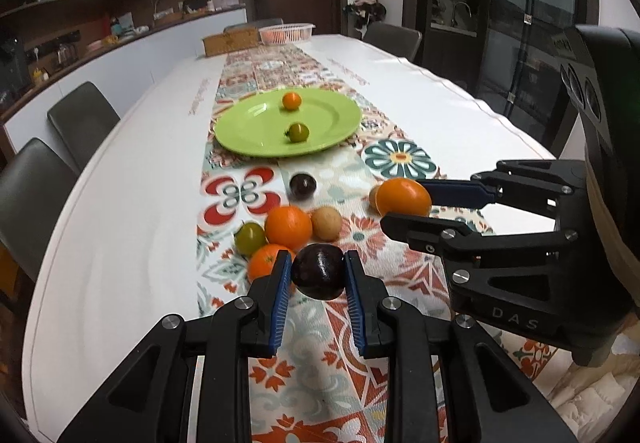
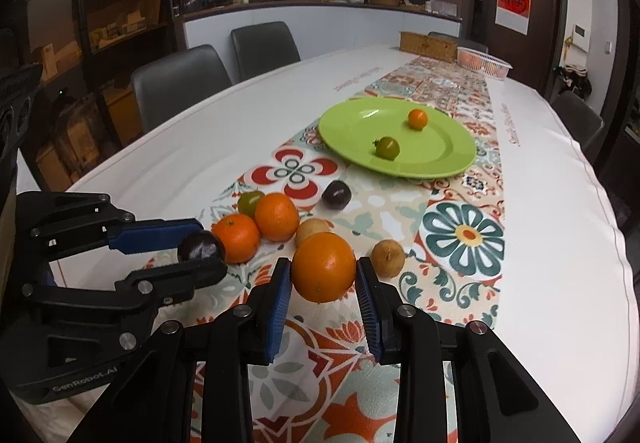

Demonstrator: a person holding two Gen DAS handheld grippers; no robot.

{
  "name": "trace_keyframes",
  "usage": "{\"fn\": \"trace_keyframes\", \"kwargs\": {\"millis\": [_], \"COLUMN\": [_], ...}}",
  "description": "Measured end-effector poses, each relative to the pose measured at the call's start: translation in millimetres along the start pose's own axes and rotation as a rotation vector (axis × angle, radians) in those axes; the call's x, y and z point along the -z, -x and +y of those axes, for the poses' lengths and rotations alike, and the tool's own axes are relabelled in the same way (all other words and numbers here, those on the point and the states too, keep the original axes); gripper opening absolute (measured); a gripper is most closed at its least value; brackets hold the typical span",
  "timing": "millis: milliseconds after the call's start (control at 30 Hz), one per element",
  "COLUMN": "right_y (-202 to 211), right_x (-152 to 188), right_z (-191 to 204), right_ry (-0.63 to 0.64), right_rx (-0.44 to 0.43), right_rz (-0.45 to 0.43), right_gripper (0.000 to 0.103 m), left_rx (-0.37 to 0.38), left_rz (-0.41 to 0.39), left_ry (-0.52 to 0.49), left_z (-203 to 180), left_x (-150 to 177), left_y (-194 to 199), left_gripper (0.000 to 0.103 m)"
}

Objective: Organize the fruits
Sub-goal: 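Carry the plum and orange in both grippers over the green plate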

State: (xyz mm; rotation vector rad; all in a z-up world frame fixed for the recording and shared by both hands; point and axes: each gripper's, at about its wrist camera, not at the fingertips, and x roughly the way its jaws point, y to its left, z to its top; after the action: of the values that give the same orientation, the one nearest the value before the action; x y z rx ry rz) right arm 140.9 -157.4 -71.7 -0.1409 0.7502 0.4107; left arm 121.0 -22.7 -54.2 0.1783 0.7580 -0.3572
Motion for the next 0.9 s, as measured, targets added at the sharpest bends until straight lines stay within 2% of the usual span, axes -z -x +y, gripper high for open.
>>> {"fn": "trace_keyframes", "kwargs": {"millis": [400, 567, 900], "right_y": [15.0, 10.7, -18.3], "right_x": [-33.7, -51.9, -85.3], "right_z": [-17.4, -28.0, -58.8], "right_ry": [-0.067, -0.087, -0.14], "right_rx": [0.045, 0.055, 0.065], "right_rz": [-0.095, -0.113, -0.09], "right_gripper": [0.034, 0.034, 0.034], "left_rx": [-0.024, -0.011, 0.021], "left_rz": [-0.097, -0.128, -0.11], "left_ry": [-0.01, -0.02, -0.031], "left_z": [15.0, 21.0, 35.8], "left_x": [-42.7, -68.0, -111.2], "left_y": [7.1, -0.1, -39.3], "left_gripper": [0.027, 0.027, 0.027]}}
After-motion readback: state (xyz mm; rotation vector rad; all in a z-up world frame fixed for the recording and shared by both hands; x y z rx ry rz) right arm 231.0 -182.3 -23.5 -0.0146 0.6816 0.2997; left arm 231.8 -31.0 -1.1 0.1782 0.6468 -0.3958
